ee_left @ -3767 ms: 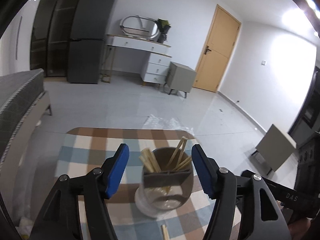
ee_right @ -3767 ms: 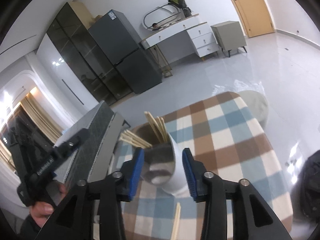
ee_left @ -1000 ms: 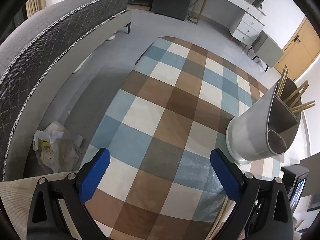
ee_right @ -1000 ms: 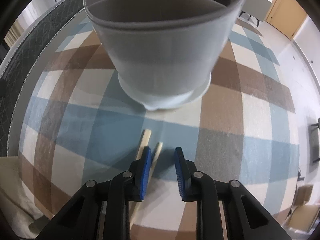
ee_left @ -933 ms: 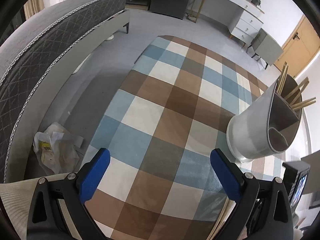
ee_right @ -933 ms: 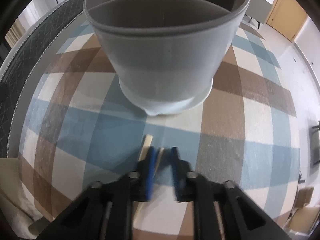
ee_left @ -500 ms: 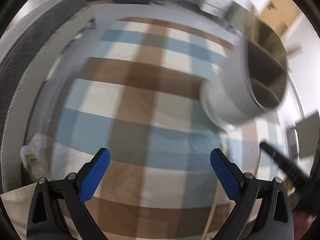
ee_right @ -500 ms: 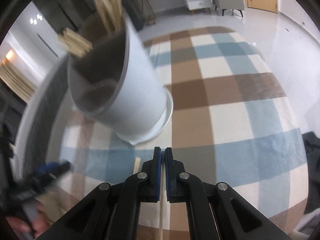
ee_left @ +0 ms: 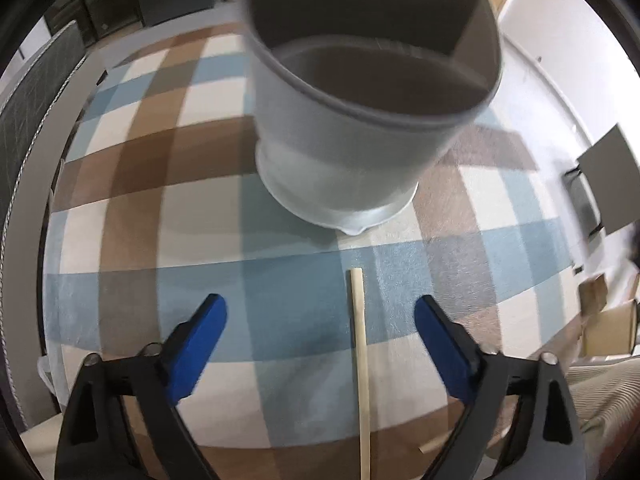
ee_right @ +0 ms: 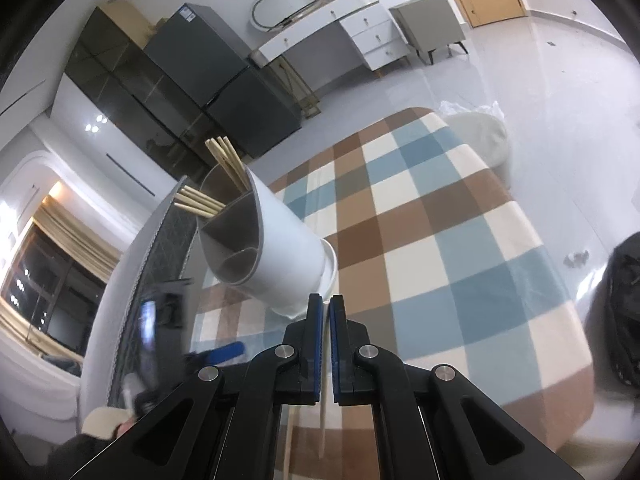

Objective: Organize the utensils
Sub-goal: 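Close the right tool on a chopstick while the left tool closes on another, then carry both chopsticks over the caddy, lower them in and open both tools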

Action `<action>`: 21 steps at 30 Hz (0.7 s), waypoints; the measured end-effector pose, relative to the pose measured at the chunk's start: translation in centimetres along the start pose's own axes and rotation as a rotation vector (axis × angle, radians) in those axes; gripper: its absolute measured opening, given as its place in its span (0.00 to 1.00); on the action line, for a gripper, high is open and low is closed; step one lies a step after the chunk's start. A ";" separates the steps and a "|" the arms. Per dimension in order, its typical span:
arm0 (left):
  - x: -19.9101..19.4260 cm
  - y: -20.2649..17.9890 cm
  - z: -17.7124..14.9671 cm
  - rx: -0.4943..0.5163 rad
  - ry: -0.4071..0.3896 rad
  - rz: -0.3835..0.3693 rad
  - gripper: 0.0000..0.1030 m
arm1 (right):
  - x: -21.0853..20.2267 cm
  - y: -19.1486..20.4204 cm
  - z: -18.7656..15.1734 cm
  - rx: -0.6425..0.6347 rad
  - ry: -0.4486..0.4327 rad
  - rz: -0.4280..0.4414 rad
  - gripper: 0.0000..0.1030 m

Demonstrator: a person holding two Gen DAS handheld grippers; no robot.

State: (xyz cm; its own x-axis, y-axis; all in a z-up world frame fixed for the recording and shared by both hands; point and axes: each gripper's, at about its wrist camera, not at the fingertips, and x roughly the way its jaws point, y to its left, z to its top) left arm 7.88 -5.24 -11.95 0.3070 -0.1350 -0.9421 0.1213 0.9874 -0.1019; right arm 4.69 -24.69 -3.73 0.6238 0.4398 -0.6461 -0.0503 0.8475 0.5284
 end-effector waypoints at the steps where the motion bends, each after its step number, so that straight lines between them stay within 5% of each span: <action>1: 0.5 -0.3 0.0 0.006 0.020 0.000 0.79 | -0.4 -0.3 0.0 0.012 -0.008 0.003 0.03; 8: 1.9 -2.0 0.1 0.043 0.039 0.081 0.42 | -1.3 0.0 0.1 0.000 -0.037 0.004 0.03; 12: 2.0 -3.3 0.4 0.071 0.024 0.055 0.02 | -1.6 0.3 -0.1 -0.023 -0.047 -0.014 0.03; 16: 1.4 -4.2 0.7 0.093 -0.015 0.037 0.02 | -2.3 0.2 -0.4 -0.025 -0.062 -0.036 0.03; 21: -4.1 -3.1 0.9 0.027 -0.204 -0.017 0.02 | -3.1 0.7 -0.8 -0.045 -0.072 -0.038 0.03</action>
State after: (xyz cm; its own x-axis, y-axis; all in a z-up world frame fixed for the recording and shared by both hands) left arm 7.09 -7.81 -7.45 0.4889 -0.1681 -0.8560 0.1526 0.9826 -0.1058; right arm 2.13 -25.21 -1.83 0.6804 0.3860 -0.6230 -0.0593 0.8763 0.4781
